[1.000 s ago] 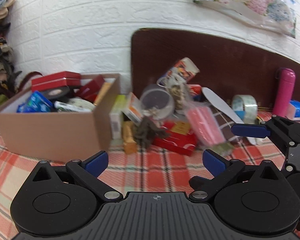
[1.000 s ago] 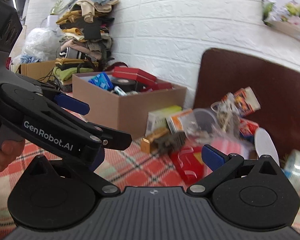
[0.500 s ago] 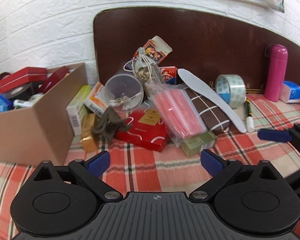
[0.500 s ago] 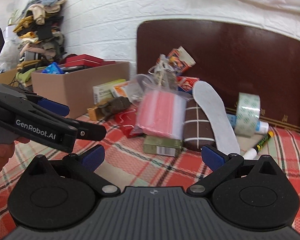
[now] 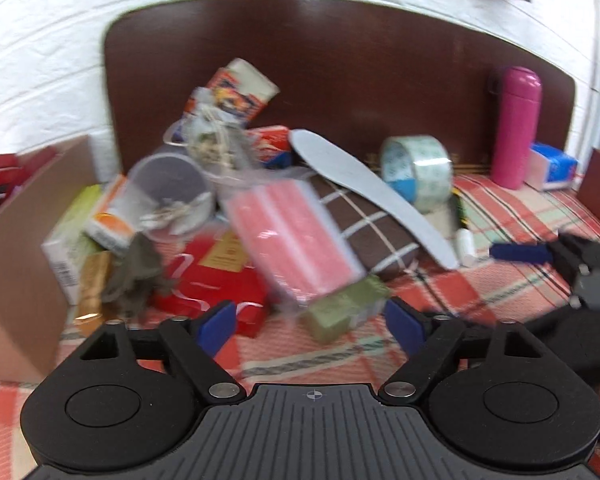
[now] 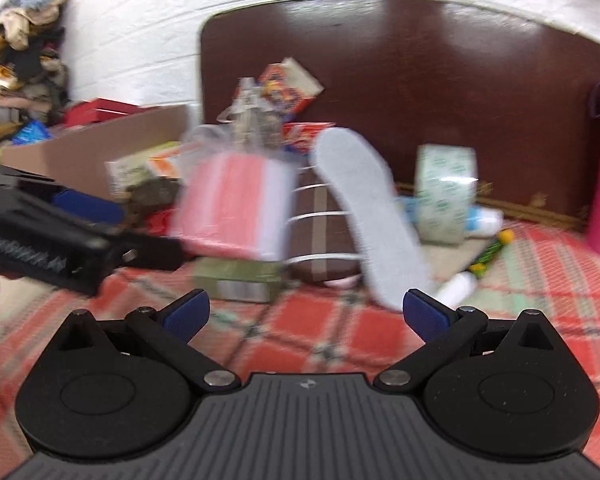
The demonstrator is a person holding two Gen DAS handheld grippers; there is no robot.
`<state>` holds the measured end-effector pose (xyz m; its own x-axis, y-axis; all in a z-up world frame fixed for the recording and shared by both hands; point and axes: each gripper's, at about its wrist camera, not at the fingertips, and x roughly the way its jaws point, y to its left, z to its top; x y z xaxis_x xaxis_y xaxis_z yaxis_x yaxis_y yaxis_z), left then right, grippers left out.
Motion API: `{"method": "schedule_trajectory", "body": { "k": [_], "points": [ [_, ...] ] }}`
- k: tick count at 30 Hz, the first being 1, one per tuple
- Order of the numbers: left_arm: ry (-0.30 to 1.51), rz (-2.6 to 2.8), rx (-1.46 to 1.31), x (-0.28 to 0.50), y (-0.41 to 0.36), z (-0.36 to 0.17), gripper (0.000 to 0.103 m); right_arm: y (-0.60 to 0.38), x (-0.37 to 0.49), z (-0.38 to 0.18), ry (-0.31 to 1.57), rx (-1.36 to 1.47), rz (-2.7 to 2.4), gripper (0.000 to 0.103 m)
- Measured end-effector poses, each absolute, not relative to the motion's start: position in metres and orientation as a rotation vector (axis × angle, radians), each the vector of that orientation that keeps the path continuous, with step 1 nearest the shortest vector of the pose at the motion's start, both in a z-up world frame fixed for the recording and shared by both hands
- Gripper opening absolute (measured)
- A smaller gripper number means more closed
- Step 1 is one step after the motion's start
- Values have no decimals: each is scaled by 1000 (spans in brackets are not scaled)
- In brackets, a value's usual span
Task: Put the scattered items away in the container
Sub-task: 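Withdraw both tools from the cardboard box back over the bed, then grasp the small green box with the left tool while the right tool grasps the marker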
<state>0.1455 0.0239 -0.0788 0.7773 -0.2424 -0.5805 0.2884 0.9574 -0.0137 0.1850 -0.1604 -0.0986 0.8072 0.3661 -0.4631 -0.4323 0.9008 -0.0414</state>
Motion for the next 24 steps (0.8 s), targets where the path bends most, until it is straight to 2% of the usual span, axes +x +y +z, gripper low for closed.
{"method": "schedule_trajectory", "body": {
  "k": [4, 10, 13, 17, 21, 22, 23, 24],
  "points": [
    [645, -322, 56, 154, 11, -88, 76, -182, 208, -100, 488, -137, 324, 100],
    [639, -339, 135, 160, -9, -95, 76, -204, 238, -100, 505, -62, 216, 94],
    [640, -338, 177, 165, -14, -99, 76, -211, 256, -102, 537, -12, 170, 82],
    [644, -330, 240, 174, -22, -108, 78, -215, 274, -109, 585, 9, 138, 77],
    [691, -359, 180, 185, -20, -115, 51, -212, 279, -111, 593, -14, 138, 76],
    [696, -361, 173, 185, -20, -113, 42, -211, 278, -111, 591, -28, 144, 71],
    [700, -369, 180, 183, -20, -112, 39, -209, 277, -111, 590, -41, 150, 67],
    [702, -379, 193, 180, -21, -110, 32, -208, 277, -112, 588, -55, 157, 55]
  ]
}}
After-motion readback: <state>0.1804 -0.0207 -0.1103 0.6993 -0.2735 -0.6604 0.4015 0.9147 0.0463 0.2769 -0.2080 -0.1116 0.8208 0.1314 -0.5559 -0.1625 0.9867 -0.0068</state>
